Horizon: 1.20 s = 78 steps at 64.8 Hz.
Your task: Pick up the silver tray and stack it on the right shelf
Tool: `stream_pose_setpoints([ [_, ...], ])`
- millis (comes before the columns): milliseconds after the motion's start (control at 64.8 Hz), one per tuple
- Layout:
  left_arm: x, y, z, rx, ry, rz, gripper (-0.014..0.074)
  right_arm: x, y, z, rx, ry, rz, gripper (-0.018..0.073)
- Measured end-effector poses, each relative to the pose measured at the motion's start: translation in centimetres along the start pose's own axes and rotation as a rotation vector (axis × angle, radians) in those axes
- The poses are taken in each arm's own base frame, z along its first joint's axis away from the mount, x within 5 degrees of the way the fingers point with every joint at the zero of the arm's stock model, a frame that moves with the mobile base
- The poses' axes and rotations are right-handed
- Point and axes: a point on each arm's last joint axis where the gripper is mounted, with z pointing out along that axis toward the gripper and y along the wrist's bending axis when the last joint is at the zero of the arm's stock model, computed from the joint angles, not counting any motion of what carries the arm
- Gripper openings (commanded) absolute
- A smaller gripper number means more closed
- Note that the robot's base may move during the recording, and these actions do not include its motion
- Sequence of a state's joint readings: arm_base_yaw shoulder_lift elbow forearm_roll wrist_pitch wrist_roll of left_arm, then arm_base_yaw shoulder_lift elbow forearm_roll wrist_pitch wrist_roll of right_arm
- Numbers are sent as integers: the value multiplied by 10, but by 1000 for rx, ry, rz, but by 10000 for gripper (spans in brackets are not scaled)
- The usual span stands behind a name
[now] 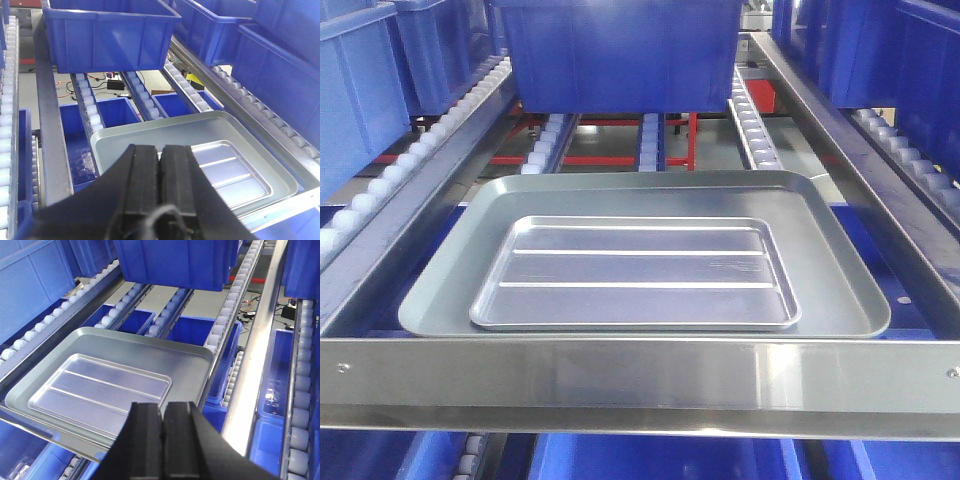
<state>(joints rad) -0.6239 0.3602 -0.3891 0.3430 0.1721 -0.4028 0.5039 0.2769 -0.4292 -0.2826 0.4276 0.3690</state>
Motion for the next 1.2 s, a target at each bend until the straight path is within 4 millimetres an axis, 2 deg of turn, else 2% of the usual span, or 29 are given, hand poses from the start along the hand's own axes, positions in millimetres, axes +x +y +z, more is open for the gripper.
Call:
stream_pose_setpoints([
  [416, 0, 0, 0, -1, 3, 7, -92, 0, 0, 0, 0, 1, 0, 52],
  [602, 8, -3, -4, 32, 69, 90, -92, 0, 0, 0, 0, 1, 0, 52],
  [756, 12, 8, -22, -124, 18, 111, -92, 0, 0, 0, 1, 2, -2, 52],
  [848, 28, 15, -33, -256, -11, 109, -92, 0, 0, 0, 1, 2, -2, 52],
  [925, 50, 20, -39, -365, -15, 104, -92, 0, 0, 0, 1, 2, -2, 52],
  [1095, 101, 34, -35, -537, 10, 82, -92, 0, 0, 0, 1, 2, -2, 52],
  [1157, 109, 37, -34, -575, -14, 85, -92, 0, 0, 0, 1, 2, -2, 52],
  [1203, 108, 38, -34, -590, -35, 91, -92, 0, 0, 0, 1, 2, -2, 52],
])
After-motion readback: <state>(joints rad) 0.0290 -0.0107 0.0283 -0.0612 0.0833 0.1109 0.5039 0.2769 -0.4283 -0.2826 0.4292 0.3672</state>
